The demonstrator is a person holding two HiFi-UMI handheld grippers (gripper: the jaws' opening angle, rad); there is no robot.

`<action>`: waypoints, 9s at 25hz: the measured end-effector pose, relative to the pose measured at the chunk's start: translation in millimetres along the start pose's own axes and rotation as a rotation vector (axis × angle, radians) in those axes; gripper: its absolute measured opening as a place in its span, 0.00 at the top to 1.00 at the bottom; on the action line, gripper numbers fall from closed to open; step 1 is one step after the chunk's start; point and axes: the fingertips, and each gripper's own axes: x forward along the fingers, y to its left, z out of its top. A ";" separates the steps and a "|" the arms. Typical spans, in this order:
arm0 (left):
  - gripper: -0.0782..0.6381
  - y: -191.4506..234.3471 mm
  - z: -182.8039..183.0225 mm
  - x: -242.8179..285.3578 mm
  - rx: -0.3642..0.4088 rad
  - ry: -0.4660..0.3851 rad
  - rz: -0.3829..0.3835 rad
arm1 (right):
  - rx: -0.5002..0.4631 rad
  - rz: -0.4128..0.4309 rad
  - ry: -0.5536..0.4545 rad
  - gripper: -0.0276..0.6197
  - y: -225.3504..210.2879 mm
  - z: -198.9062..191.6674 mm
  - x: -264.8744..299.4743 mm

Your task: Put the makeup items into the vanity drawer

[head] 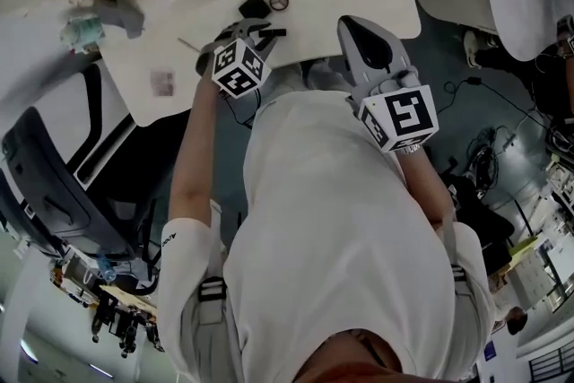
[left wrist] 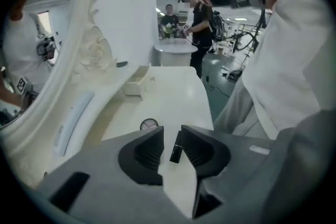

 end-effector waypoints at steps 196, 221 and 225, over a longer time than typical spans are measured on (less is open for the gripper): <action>0.88 19.1 62.2 -227.0 -0.583 -0.781 0.590 | -0.049 0.178 -0.042 0.95 100.3 1.0 42.9; 0.88 22.1 -29.3 -185.0 -0.907 -0.488 0.851 | -0.126 0.300 0.054 0.95 102.0 -9.4 55.6; 0.88 15.4 -66.1 -176.6 -0.978 -0.409 0.903 | -0.147 0.335 0.074 0.95 114.2 -12.2 59.3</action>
